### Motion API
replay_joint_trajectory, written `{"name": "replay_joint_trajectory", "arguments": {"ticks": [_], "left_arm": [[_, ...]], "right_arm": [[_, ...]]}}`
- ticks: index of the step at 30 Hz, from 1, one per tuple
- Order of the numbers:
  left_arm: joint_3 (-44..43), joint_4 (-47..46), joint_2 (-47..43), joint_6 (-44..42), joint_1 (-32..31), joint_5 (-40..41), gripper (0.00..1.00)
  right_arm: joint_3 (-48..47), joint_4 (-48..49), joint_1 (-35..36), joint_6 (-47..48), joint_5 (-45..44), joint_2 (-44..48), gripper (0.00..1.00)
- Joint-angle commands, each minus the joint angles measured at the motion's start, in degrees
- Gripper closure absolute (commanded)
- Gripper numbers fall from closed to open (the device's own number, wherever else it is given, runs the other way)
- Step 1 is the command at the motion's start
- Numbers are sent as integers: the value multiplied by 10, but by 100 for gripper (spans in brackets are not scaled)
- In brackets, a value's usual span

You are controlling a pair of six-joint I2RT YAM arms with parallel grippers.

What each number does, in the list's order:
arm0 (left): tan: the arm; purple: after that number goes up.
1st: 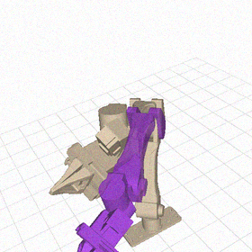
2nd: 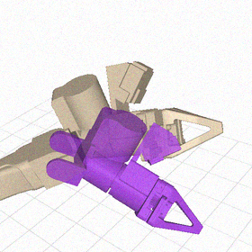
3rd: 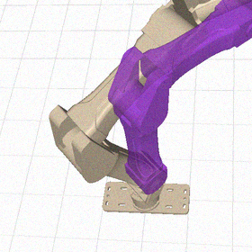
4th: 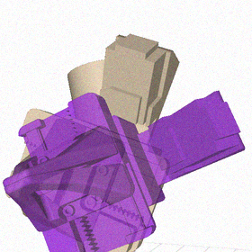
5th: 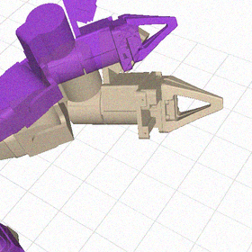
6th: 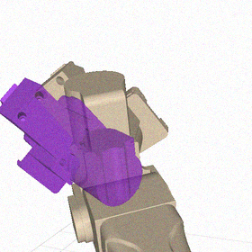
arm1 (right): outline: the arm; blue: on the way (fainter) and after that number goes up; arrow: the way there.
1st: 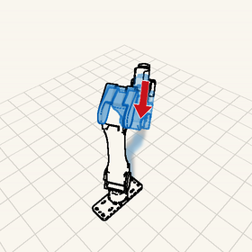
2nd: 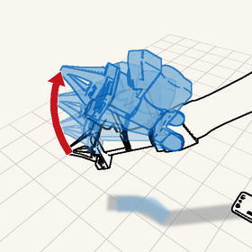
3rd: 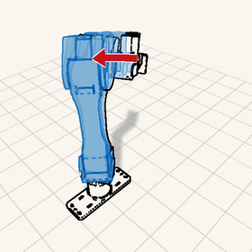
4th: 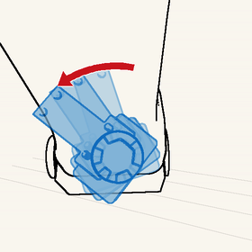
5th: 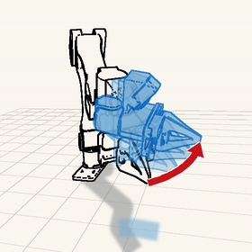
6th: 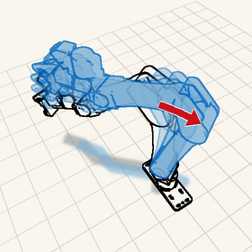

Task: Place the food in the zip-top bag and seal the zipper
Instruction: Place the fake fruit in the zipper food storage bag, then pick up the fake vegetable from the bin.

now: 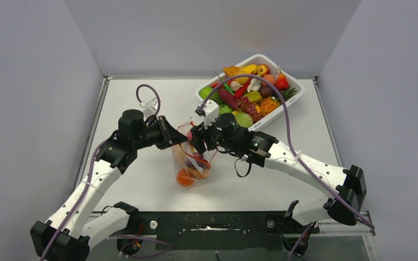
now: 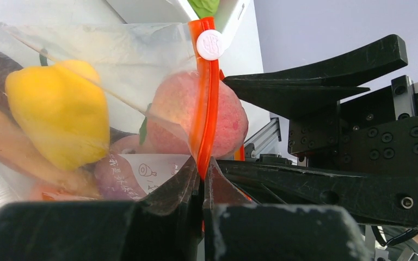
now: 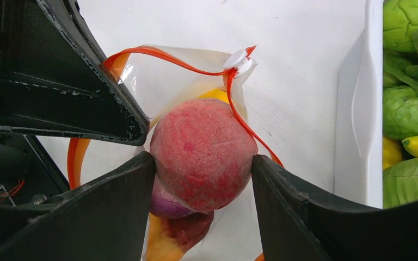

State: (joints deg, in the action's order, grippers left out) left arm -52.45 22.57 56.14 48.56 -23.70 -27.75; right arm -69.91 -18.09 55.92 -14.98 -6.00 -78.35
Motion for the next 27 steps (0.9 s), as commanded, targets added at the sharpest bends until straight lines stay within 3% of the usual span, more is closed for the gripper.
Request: {"name": "replay_joint_trajectory", "arguments": {"ticks": [1,6,12,20,27], "left_arm": [[-14,-60,-19,8,-4,-26,100],[-13,-58,-18,4,-4,-25,100],[-8,-57,-14,0,-4,-21,100],[-12,-51,-12,-6,-4,-13,100],[-12,-54,-16,-7,-4,-13,100]], "right_arm": [[-16,39,1,4,-18,6,37],[-28,16,0,-4,-6,22,25],[-39,-11,-17,-25,24,50,18],[-37,-31,-99,-52,80,87,22],[-55,-74,-186,-8,56,82,29]]}}
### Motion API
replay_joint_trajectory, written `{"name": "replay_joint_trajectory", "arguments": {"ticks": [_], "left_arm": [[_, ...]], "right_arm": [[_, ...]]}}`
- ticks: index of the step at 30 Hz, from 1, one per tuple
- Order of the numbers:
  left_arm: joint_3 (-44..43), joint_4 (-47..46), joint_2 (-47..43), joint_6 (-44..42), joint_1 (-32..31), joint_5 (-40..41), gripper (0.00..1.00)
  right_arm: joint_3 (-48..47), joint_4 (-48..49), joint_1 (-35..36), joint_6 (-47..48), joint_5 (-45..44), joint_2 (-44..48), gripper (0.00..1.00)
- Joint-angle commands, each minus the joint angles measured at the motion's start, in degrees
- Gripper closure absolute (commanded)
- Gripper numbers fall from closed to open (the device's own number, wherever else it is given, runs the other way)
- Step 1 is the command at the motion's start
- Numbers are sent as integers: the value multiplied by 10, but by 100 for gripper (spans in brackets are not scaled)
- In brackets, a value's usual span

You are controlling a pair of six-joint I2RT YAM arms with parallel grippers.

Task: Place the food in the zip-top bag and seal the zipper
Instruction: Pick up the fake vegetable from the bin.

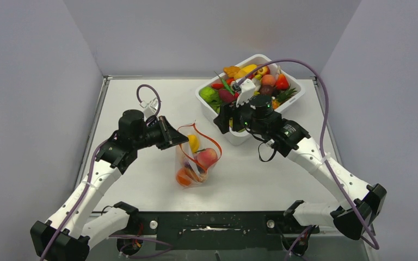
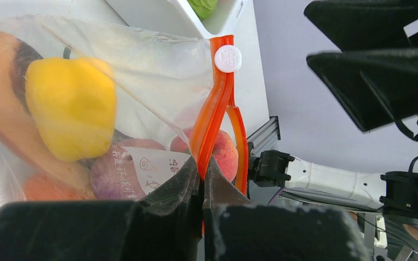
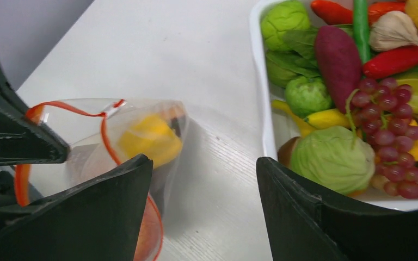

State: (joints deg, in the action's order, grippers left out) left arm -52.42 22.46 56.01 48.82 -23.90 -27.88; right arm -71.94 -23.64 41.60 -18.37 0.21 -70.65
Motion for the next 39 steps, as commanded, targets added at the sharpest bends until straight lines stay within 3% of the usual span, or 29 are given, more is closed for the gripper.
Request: {"name": "replay_joint_trajectory", "arguments": {"ticks": [1,8,13,27,39], "left_arm": [[-12,-55,-15,-9,-2,-13,100],[-11,-61,-22,-10,-2,-22,100],[-6,-66,-27,-6,-2,-24,100],[-4,-55,-37,-9,-2,-25,100],[-7,-44,-43,-11,-2,-19,100]], "right_arm": [[-40,-27,-58,36,-7,1,31],[-83,-40,-157,100,-53,-37,41],[-87,-14,-201,122,-36,-80,49],[-58,96,-201,166,-13,-168,62],[-131,142,-166,286,11,-280,57]]}}
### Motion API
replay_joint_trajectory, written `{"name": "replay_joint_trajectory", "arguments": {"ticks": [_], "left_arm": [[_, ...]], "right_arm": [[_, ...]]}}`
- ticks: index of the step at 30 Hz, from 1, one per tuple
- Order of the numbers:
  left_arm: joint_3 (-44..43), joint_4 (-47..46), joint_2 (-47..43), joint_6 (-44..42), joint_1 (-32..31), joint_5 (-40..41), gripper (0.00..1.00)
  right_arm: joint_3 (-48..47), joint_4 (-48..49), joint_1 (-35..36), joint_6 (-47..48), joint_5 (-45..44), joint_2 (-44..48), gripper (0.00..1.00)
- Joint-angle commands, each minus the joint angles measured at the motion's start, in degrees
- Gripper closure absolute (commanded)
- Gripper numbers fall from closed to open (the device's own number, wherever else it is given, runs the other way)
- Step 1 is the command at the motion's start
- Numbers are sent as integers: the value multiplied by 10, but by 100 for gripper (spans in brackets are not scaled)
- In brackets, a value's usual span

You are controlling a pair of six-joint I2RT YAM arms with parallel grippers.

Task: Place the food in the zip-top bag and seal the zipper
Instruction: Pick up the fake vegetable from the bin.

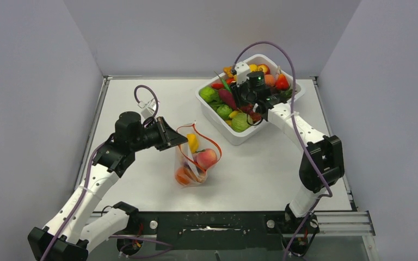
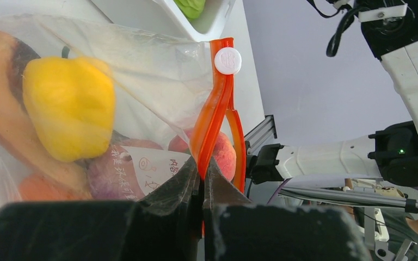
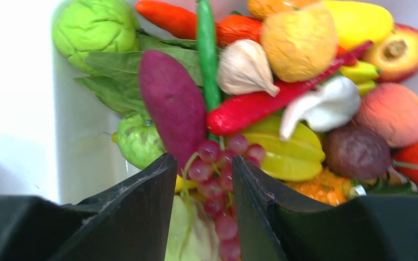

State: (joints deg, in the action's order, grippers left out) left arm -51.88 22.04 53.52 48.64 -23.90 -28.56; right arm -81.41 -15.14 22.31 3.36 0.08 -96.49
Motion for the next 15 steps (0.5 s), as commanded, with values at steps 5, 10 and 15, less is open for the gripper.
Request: {"name": "replay_joint_trajectory", "arguments": {"ticks": [5,10,15], "left_arm": [[-10,-38,-21,-8,-2,-14,100],[-3,-41,-28,-4,-2,-11,100],[2,-41,-32,-2,-2,-13,100]], "right_arm": [[-95,43,50,92,-15,-74,57],[-120,43,56,118,-47,-117,50],[-135,24,64,142,-82,-152,51]]}}
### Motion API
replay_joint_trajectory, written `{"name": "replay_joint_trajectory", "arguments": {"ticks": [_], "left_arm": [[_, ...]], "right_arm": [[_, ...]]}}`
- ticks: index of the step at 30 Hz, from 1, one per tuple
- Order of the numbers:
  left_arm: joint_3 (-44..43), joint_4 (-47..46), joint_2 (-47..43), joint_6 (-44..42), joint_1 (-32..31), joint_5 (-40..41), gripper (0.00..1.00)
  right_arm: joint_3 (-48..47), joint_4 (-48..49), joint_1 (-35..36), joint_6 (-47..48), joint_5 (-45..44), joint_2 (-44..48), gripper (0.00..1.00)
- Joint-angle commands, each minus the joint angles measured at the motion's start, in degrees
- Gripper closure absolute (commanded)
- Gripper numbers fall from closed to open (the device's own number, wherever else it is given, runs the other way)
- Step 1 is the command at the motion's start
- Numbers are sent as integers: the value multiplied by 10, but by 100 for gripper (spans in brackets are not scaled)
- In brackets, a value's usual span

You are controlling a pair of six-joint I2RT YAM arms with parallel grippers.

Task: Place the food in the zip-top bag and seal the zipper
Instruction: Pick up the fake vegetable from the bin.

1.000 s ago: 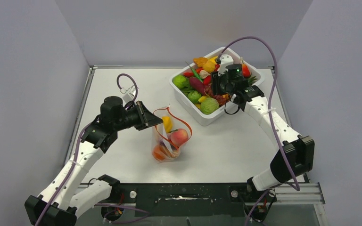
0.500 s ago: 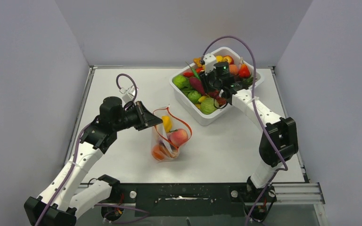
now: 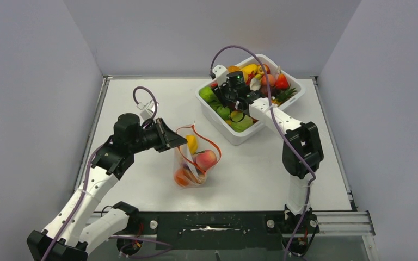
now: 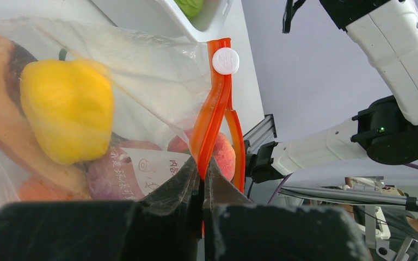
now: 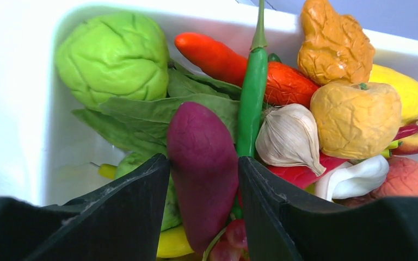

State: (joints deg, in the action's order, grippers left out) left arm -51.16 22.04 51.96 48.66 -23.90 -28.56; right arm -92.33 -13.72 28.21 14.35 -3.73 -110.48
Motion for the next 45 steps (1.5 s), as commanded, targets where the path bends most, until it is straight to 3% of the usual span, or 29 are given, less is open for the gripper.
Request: {"name": "replay_joint_trajectory", "arguments": {"ticks": [1,11,28,45], "left_arm": [[-4,-41,-18,-2,-2,-14,100],[-4,-39,-19,-2,-2,-12,100],[-6,-41,-13,-1,-2,-9,100],[-2,-69,-2,5,-2,-10,100]], "right_arm": [[-23,12,8,37,-49,-14,51],[30,56,18,49,-59,24,69],[86,59,19,13,-45,126,73],[220,93,49,-224,90,334,72]]}}
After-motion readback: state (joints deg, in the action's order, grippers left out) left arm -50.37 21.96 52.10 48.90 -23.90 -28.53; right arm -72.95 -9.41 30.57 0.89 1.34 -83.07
